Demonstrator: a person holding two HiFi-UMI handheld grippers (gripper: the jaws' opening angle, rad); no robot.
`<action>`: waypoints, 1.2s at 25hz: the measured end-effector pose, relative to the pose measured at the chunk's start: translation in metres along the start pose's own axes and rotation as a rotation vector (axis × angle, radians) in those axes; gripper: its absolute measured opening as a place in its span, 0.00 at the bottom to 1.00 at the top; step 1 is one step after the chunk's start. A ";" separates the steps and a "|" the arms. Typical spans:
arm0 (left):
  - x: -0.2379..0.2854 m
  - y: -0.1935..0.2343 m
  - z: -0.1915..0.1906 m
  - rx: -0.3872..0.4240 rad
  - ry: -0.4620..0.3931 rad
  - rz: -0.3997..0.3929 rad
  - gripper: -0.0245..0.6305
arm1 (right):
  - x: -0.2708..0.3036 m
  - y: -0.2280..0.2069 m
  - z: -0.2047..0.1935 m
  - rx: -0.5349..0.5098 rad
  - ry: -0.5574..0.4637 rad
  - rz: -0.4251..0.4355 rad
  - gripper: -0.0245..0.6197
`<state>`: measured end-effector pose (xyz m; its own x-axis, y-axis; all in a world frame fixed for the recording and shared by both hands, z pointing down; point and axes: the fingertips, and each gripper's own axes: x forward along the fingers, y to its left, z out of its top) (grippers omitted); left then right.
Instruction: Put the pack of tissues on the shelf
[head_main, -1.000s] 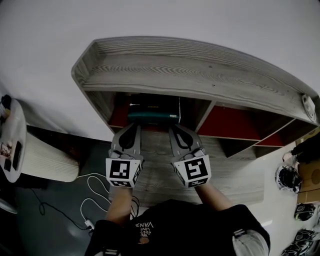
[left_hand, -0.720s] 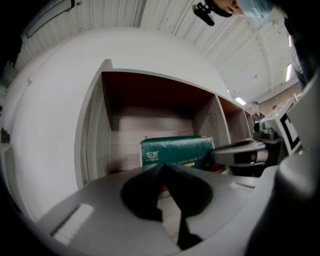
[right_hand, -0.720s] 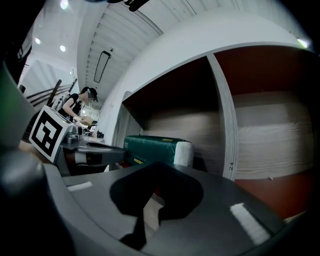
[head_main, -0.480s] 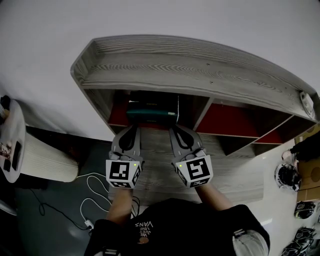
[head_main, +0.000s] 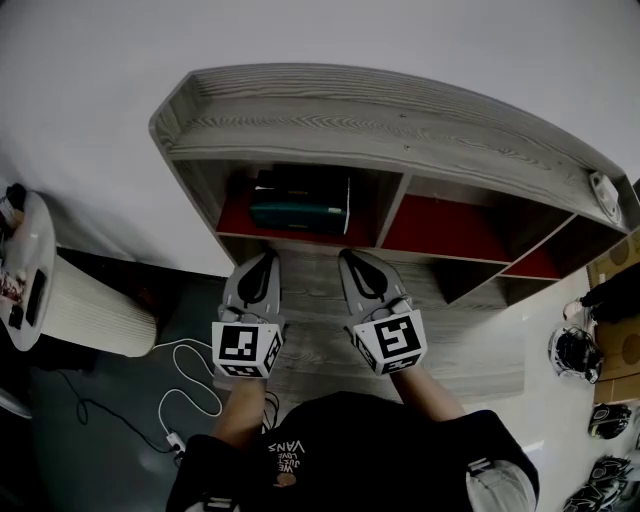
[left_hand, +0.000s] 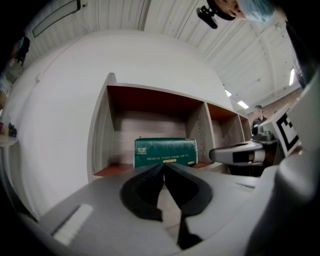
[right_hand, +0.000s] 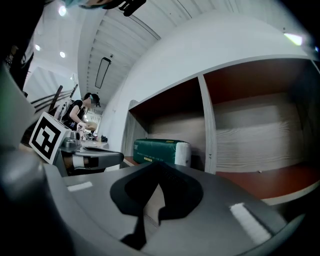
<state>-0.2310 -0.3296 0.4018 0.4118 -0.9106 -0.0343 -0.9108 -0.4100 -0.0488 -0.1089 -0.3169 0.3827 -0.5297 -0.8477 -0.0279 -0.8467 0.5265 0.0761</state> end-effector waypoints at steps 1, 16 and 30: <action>-0.003 -0.003 0.000 0.002 0.001 0.004 0.13 | -0.004 0.001 -0.001 0.001 0.004 0.004 0.04; -0.051 -0.065 0.005 0.023 0.017 0.038 0.13 | -0.071 0.009 0.005 0.012 -0.023 0.101 0.04; -0.102 -0.138 0.006 0.017 0.024 0.049 0.13 | -0.151 0.011 0.006 0.033 -0.027 0.165 0.04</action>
<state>-0.1476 -0.1794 0.4056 0.3660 -0.9305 -0.0128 -0.9290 -0.3644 -0.0648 -0.0386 -0.1828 0.3820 -0.6627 -0.7476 -0.0449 -0.7489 0.6609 0.0491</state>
